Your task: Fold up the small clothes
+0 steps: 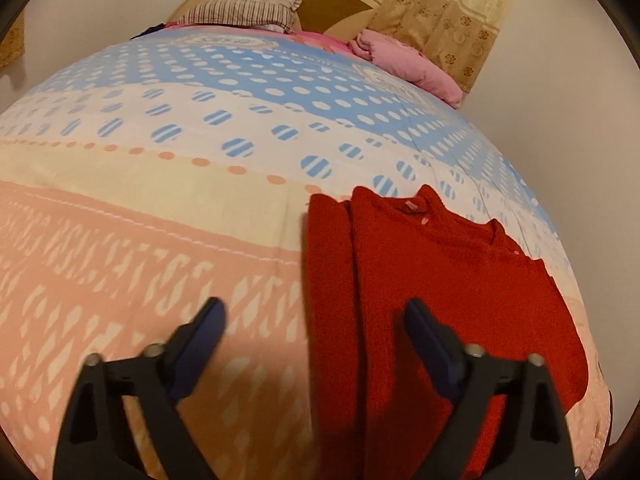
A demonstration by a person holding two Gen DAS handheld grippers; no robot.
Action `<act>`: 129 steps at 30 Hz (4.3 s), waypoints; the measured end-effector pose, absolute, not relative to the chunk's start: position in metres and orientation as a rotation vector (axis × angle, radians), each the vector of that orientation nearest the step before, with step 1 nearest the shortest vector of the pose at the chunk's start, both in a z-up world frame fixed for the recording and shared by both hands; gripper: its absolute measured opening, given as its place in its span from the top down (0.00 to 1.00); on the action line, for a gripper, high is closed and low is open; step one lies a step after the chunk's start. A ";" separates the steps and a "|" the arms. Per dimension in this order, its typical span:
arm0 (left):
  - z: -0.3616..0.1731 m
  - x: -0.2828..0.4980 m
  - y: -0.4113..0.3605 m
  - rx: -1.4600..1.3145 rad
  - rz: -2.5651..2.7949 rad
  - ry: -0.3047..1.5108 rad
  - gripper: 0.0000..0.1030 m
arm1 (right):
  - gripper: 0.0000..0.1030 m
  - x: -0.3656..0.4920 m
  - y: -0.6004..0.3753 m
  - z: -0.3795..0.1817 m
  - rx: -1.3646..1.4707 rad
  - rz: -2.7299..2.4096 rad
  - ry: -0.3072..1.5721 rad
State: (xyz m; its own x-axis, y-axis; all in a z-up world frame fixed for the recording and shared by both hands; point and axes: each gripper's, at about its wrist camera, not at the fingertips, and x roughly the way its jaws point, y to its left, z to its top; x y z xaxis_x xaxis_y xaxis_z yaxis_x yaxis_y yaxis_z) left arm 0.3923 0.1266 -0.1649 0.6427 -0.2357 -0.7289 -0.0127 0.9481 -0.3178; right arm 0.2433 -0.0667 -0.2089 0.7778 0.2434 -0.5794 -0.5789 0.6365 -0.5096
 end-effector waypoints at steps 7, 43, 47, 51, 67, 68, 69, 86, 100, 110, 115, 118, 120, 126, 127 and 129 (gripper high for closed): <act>-0.173 0.404 0.130 -0.329 -0.181 0.876 0.35 | 0.41 0.251 -0.064 -0.212 -0.737 0.478 0.499; -0.106 0.404 0.085 -0.399 -0.361 0.800 0.87 | 0.93 0.243 -0.125 -0.163 -0.439 0.512 0.455; -0.099 0.403 0.073 -0.400 -0.378 0.790 0.87 | 0.93 0.241 -0.139 -0.159 -0.395 0.501 0.450; -0.088 0.401 0.055 -0.380 -0.402 0.775 0.87 | 0.93 0.239 -0.156 -0.153 -0.335 0.487 0.440; -0.074 0.406 -0.027 -0.322 -0.500 0.777 0.87 | 0.94 0.234 -0.225 -0.147 -0.174 0.389 0.442; -0.073 0.406 -0.031 -0.319 -0.507 0.777 0.87 | 0.94 0.233 -0.229 -0.147 -0.164 0.383 0.441; -0.072 0.406 -0.037 -0.317 -0.517 0.776 0.87 | 0.94 0.234 -0.233 -0.146 -0.159 0.380 0.440; -0.087 0.412 -0.128 -0.225 -0.612 0.833 0.87 | 0.94 0.232 -0.310 -0.156 -0.027 0.274 0.493; -0.091 0.384 -0.174 -0.092 -0.667 0.819 0.81 | 0.94 0.230 -0.354 -0.183 0.124 0.245 0.592; -0.103 0.328 -0.130 0.132 -0.521 0.707 0.41 | 0.93 0.228 -0.360 -0.197 0.179 0.283 0.684; -0.123 0.307 -0.109 0.217 -0.442 0.680 0.33 | 0.93 0.222 -0.379 -0.199 0.260 0.248 0.694; -0.126 0.305 -0.104 0.205 -0.439 0.664 0.29 | 0.92 0.208 -0.385 -0.183 0.240 0.149 0.604; -0.129 0.308 -0.100 0.166 -0.437 0.672 0.27 | 0.92 0.209 -0.377 -0.163 0.193 0.164 0.558; -0.132 0.311 -0.088 0.043 -0.454 0.693 0.20 | 0.81 0.268 -0.337 -0.124 0.045 0.311 0.568; -0.133 0.310 -0.085 0.030 -0.450 0.691 0.18 | 0.73 0.282 -0.334 -0.124 0.053 0.334 0.592; -0.133 0.310 -0.080 0.004 -0.442 0.683 0.08 | 0.66 0.317 -0.335 -0.134 0.083 0.364 0.666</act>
